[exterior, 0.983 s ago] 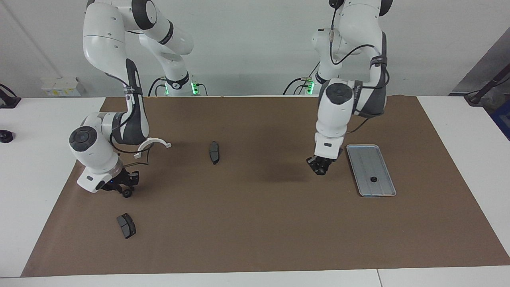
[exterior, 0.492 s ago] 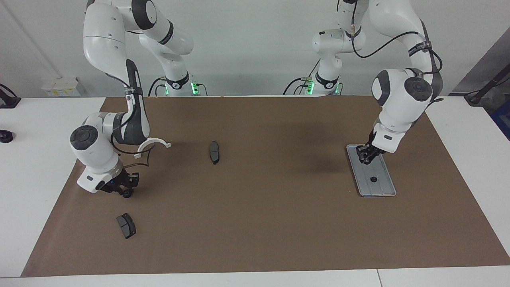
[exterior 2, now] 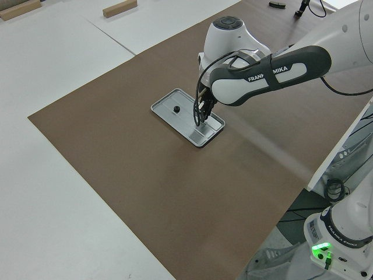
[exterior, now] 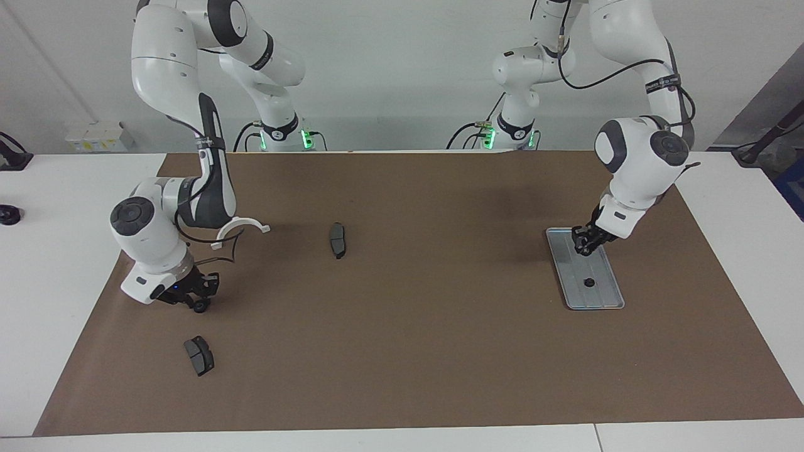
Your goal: Pick bearing gear from pile to tray
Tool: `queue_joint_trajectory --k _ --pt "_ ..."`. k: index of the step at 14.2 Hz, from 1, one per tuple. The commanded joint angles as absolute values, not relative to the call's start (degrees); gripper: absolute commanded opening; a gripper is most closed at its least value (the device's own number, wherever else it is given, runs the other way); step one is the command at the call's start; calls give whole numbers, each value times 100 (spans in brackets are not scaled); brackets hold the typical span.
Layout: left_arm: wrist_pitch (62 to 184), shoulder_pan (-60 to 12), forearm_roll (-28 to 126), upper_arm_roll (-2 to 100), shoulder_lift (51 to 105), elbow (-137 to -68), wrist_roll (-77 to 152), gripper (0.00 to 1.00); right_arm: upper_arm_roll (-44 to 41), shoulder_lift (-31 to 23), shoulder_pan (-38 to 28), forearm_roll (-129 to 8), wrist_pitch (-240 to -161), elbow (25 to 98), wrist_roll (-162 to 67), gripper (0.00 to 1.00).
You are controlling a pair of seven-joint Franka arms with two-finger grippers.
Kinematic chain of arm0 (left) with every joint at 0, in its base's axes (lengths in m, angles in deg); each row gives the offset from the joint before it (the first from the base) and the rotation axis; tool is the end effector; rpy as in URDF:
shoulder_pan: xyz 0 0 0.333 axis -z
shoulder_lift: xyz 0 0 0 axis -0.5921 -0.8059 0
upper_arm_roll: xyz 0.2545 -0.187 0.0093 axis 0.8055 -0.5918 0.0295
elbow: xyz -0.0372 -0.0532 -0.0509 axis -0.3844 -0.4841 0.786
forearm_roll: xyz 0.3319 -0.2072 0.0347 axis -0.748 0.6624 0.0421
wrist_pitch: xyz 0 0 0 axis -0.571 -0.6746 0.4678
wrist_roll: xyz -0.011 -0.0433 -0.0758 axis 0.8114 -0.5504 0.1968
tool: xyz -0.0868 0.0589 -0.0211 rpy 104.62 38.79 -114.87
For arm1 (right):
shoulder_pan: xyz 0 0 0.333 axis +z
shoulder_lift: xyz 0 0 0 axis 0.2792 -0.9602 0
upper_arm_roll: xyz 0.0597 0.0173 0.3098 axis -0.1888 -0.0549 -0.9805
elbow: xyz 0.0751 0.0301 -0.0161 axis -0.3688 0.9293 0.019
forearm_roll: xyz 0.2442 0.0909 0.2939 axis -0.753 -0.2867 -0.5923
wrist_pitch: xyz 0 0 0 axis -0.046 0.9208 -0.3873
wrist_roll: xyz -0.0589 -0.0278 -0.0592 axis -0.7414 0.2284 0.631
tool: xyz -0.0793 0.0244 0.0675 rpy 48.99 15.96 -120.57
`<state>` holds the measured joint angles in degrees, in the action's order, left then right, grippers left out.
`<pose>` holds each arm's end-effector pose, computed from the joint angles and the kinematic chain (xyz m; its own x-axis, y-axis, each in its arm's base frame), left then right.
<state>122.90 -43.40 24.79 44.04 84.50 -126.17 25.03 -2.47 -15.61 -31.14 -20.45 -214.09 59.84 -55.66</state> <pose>0.5185 -0.0066 0.3166 0.9979 0.0555 0.0320 0.0549 -0.9983 0.0208 0.6519 -0.0907 0.2972 0.9670 0.2544 0.0139 0.2527 -0.9647 0.0743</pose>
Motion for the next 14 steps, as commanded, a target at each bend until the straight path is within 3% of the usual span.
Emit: queue_joint_trajectory --k 1,4,5,6,7,10,14 --pt "12563 -4351 2590 4420 8559 -12783 2241 32 -412 -1231 -3133 -2191 -21499 6176 -5634 15" --pt "12818 -4351 2581 4420 8436 -12722 2232 34 -763 -1020 -3089 -2681 -21508 6150 -5608 15" --pt "12871 -4342 2581 4420 8427 -12730 2231 39 -904 -985 -2976 -2770 -21526 6115 -5556 15" --pt "12863 -4342 2590 4420 8427 -12730 2231 63 -966 -976 -2836 -2823 -21621 6097 -5460 15" --pt "12854 -4342 2590 4420 8427 -12722 2231 100 -993 -958 -2643 -2832 -21849 6097 -5285 15" --pt "12479 -4333 2581 4420 8427 -12354 2240 100 -993 -984 -1730 -2833 -22507 6062 -4241 17" --pt "11144 -4272 2581 4411 8497 -11379 2267 100 -993 -1011 -683 -2832 -23001 6027 -3500 17"
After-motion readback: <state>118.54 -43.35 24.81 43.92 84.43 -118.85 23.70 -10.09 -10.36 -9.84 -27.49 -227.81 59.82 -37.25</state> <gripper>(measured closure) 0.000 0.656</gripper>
